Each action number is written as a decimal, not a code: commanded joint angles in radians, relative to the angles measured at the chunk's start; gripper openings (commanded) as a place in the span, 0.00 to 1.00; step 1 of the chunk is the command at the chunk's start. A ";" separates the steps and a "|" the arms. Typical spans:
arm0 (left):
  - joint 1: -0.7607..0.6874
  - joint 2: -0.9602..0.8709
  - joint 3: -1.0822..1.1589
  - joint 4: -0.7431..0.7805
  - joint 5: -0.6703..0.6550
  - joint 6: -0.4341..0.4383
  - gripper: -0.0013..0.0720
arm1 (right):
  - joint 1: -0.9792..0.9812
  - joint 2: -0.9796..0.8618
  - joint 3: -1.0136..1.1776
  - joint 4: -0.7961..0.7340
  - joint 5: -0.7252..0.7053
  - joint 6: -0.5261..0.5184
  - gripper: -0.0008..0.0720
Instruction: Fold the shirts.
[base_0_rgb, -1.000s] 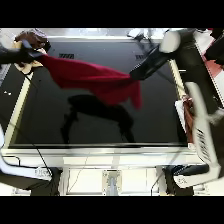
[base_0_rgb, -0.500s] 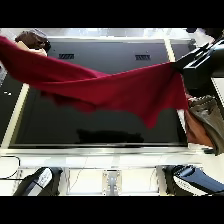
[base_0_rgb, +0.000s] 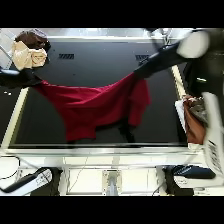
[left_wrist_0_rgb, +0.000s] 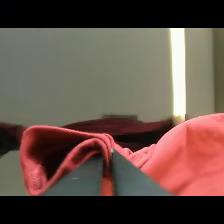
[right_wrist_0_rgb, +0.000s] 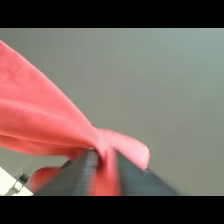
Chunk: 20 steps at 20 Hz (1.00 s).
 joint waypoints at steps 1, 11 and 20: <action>-0.034 -0.248 -0.051 -0.088 0.417 0.004 0.76 | -0.033 -0.237 0.010 -0.010 -0.320 0.091 0.75; 0.460 -0.107 0.031 -0.117 0.201 0.003 0.87 | -0.465 -0.001 0.051 -0.174 0.158 0.190 0.67; 0.568 0.049 -0.667 -0.456 0.216 0.207 0.85 | -0.561 0.556 -0.933 0.468 -0.517 0.155 0.67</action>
